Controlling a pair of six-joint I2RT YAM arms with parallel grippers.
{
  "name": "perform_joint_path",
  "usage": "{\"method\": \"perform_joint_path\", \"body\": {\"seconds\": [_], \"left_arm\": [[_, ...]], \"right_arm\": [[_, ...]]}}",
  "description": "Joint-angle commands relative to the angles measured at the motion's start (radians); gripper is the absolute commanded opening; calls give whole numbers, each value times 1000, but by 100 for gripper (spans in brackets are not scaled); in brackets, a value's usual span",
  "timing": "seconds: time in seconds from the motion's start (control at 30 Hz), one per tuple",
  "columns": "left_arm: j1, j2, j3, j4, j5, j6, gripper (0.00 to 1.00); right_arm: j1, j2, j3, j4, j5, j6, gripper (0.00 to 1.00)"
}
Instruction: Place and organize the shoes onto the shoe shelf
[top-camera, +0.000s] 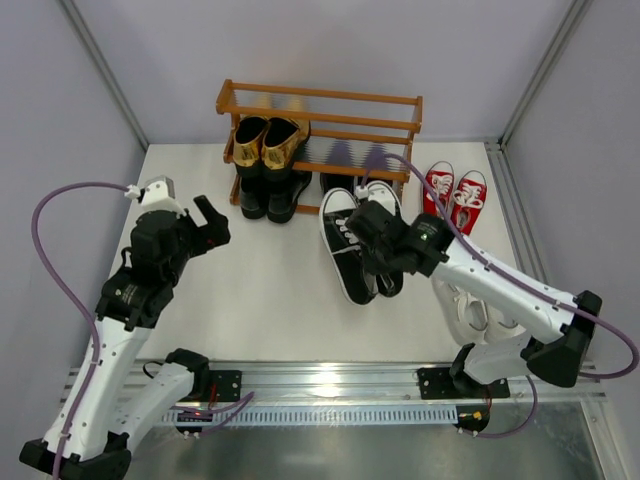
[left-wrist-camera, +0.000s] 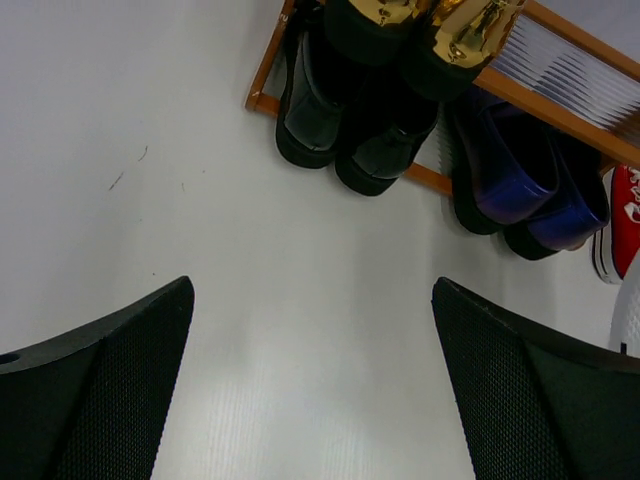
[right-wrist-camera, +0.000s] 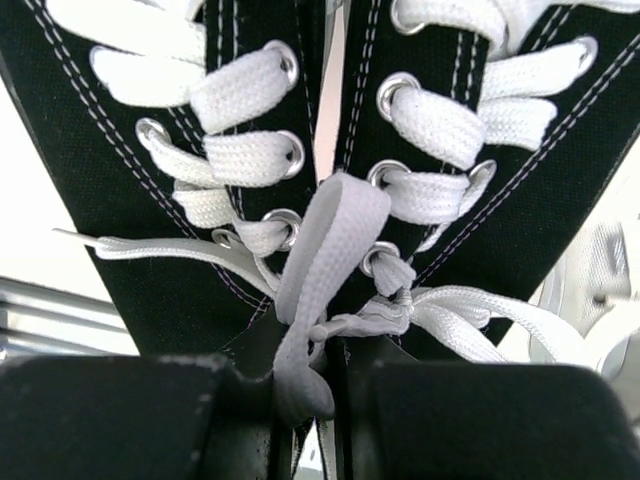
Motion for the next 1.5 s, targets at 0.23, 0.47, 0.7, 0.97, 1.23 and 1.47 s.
{"method": "perform_joint_path", "body": {"seconds": [0.23,0.47,0.7,0.97,1.23,1.47], "left_arm": [[0,-59,48,-57,-51,14,100],[2,-70,66,-83,-53,20,100],[0,-87,66,-101,-66,29,100],[0,-94,71,-109,-73,37,100],[0,-102,66,-124,-74,41,100],[0,-120,68,-146,-86,53,100]], "right_arm": [[-274,236,353,202,-101,-304,4],[-374,500,695,145,-200,-359,4],[-439,692,931,111,-237,-347,4],[-456,737,933,206,-146,-342,4],[-465,747,893,387,-53,-354,4],[-485,815,897,464,-16,-344,4]]}}
